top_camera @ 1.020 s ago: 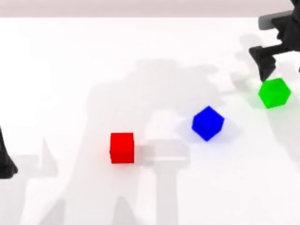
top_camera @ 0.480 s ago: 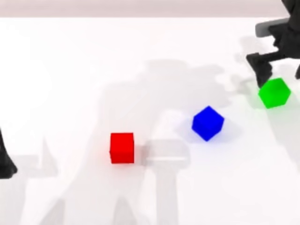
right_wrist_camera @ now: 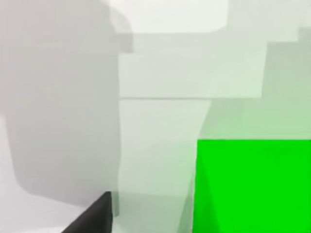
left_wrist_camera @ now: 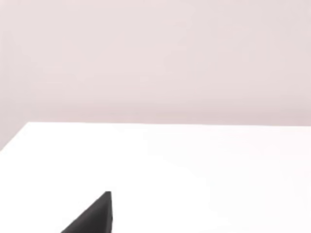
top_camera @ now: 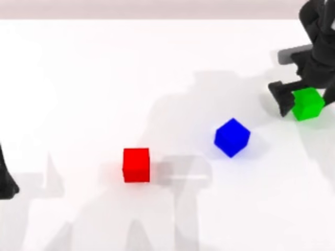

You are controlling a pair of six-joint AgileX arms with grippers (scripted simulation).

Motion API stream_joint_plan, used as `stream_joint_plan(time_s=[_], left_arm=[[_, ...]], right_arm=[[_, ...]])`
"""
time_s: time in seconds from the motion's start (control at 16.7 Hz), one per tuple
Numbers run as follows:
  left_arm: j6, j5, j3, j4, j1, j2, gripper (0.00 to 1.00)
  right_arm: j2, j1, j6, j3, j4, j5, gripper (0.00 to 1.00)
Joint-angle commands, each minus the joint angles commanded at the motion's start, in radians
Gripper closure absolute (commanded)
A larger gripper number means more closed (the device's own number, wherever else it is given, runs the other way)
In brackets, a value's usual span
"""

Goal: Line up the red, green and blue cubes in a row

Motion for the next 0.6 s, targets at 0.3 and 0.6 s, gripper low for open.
stream_joint_plan(time_s=[0.3, 0.6], left_arm=[[0.0, 0.0, 0.0, 0.0, 0.0, 0.0, 0.0], [0.0, 0.0, 0.0, 0.0, 0.0, 0.0, 0.0]], right_arm=[[0.0, 0.0, 0.0, 0.0, 0.0, 0.0, 0.23], [0.0, 0.0, 0.0, 0.0, 0.0, 0.0, 0.6]])
